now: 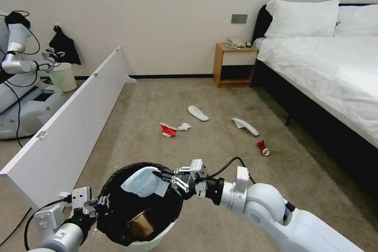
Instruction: Pick up the trash bin, then pick up the garbage from the floor and place it into the trash bin.
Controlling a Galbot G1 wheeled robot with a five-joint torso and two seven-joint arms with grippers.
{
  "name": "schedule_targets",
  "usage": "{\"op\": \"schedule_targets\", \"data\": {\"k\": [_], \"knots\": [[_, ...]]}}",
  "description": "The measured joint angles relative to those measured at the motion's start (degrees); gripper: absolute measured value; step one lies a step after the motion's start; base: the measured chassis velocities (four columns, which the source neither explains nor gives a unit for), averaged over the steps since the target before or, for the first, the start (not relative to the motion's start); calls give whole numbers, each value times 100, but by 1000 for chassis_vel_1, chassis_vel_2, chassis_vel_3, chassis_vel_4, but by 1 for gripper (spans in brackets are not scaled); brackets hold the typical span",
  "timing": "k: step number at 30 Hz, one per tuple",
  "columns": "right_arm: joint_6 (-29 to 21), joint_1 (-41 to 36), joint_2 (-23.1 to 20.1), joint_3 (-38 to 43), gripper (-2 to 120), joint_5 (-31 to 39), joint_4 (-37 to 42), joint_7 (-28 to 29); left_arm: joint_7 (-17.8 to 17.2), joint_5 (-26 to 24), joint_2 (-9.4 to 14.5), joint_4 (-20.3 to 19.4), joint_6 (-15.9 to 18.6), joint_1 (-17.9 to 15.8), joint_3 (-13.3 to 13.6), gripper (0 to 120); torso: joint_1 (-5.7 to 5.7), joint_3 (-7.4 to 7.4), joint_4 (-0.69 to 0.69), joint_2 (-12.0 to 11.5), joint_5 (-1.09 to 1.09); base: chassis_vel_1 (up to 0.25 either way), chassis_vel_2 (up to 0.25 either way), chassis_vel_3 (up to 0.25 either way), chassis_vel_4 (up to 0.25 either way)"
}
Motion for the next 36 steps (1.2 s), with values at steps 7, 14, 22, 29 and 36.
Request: {"op": "schedule_targets", "data": {"k": [7, 14, 22, 29, 36], "knots": [[12, -1, 32, -37, 49, 6, -26, 28, -6, -27, -15, -9, 11, 18, 12, 4, 0, 0, 0, 0, 0, 0, 0, 0, 0], [57, 9, 53, -45, 71, 40, -60, 29, -12, -56, -16, -8, 18, 27, 11, 4, 0, 0, 0, 0, 0, 0, 0, 0, 0], [210, 20, 79, -78, 98, 240, -42, -16, -16, -75, -18, -9, 23, 50, 4, 4, 0, 0, 0, 0, 0, 0, 0, 0, 0], [321, -83, 99, 50, 100, 366, 30, 52, -34, -117, -21, -9, 24, 40, -18, 4, 0, 0, 0, 0, 0, 0, 0, 0, 0], [373, -567, 114, 674, 100, 257, 84, 591, -41, -118, -73, 12, 23, 36, -140, 4, 0, 0, 2, 0, 0, 0, 0, 0, 0]]}}
